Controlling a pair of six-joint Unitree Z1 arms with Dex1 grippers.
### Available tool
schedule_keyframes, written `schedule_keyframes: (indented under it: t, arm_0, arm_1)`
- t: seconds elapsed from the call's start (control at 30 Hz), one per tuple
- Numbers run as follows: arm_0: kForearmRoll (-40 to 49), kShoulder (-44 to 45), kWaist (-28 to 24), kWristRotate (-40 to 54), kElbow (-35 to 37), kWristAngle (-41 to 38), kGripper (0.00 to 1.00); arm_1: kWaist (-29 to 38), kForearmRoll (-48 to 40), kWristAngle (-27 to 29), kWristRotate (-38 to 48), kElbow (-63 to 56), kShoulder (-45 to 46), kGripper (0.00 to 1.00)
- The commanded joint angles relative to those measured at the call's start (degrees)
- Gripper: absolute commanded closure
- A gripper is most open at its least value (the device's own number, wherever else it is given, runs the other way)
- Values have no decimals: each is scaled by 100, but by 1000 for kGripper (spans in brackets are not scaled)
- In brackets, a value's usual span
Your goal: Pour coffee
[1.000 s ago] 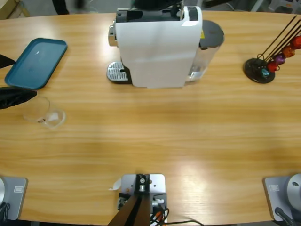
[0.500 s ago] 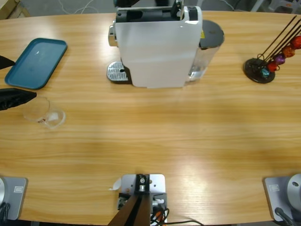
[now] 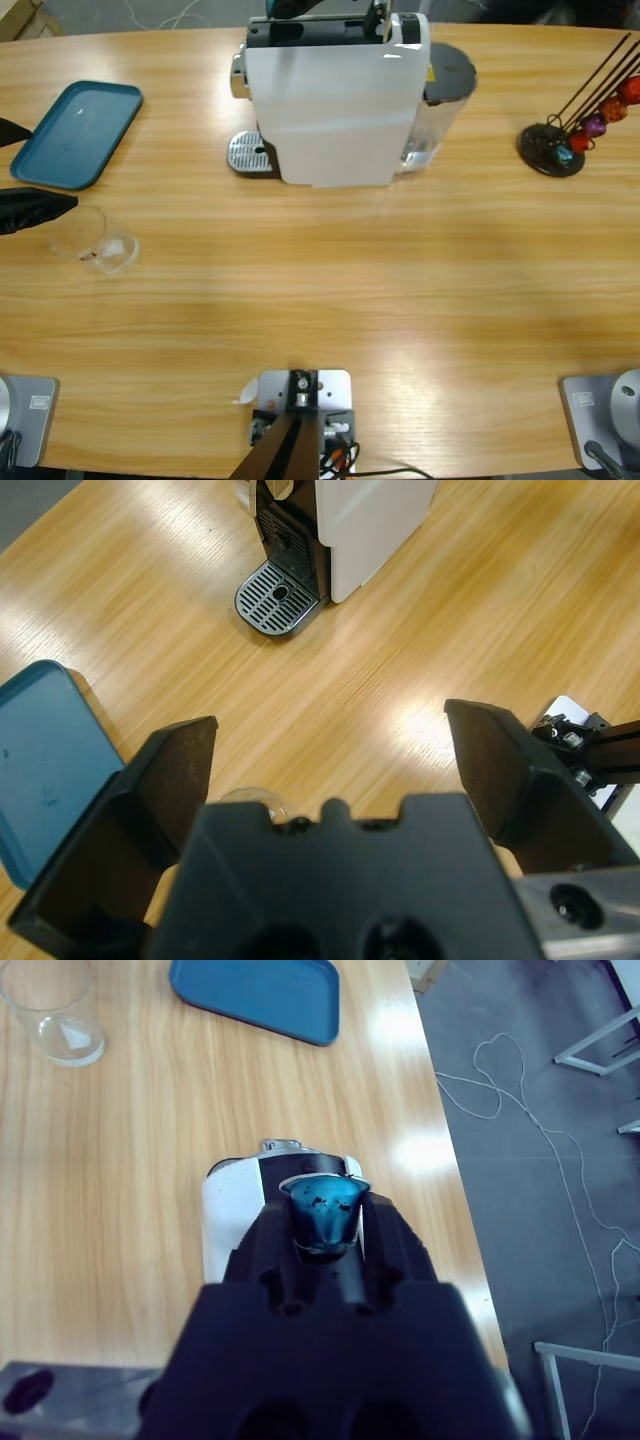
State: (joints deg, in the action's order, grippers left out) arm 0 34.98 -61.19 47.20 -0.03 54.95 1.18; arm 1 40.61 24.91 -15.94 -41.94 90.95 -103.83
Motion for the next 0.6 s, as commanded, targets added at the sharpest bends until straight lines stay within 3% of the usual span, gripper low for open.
schedule_keyframes:
  t: [0.03, 0.6]
  arm_0:
    - [71, -121, -16, 80, -18, 40, 18]
    - [71, -112, -18, 56, -72, 40, 18]
  arm_1:
    - [-212, -44, -31, -69, -313, -390, 782]
    - [-175, -92, -75, -51, -235, -536, 782]
